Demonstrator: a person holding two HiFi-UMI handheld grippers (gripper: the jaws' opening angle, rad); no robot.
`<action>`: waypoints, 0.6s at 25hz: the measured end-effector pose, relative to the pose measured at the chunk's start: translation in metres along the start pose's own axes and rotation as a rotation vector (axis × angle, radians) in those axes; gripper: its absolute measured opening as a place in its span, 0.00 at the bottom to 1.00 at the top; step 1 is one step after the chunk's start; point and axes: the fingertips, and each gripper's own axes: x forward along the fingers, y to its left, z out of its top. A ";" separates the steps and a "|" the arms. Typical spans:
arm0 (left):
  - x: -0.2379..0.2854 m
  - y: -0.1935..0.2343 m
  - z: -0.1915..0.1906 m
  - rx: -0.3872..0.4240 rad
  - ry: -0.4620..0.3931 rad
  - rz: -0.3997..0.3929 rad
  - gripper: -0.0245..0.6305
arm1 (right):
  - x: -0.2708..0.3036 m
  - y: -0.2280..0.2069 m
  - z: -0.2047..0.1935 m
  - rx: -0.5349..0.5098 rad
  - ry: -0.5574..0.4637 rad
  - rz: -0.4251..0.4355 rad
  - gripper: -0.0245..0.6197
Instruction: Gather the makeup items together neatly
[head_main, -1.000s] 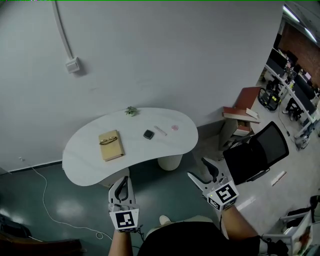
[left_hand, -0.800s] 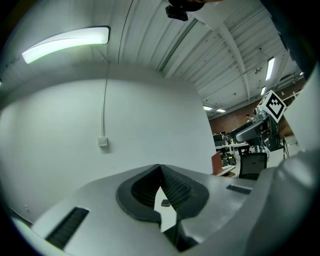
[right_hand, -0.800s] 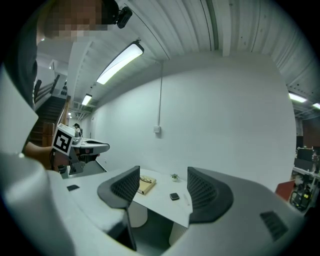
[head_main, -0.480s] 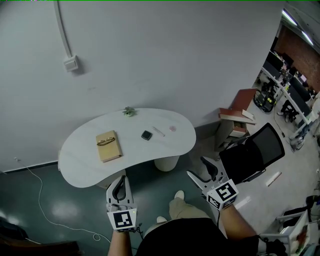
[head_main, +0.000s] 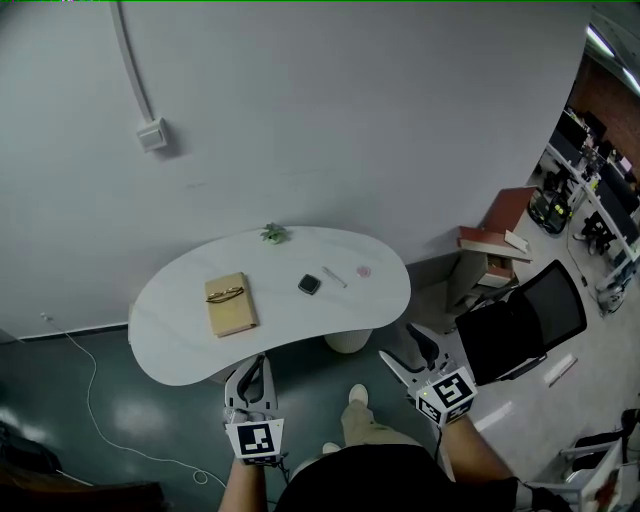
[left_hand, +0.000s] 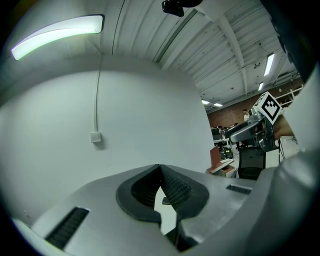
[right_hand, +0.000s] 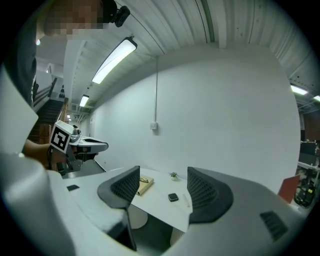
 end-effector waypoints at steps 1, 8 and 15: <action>0.007 0.002 0.000 0.002 0.011 0.001 0.07 | 0.007 -0.004 -0.001 0.004 0.004 0.005 0.48; 0.056 0.019 0.001 0.014 -0.005 0.028 0.07 | 0.056 -0.038 0.006 0.011 0.000 0.032 0.48; 0.109 0.023 0.003 0.038 0.045 0.014 0.07 | 0.097 -0.077 0.006 0.033 0.017 0.039 0.48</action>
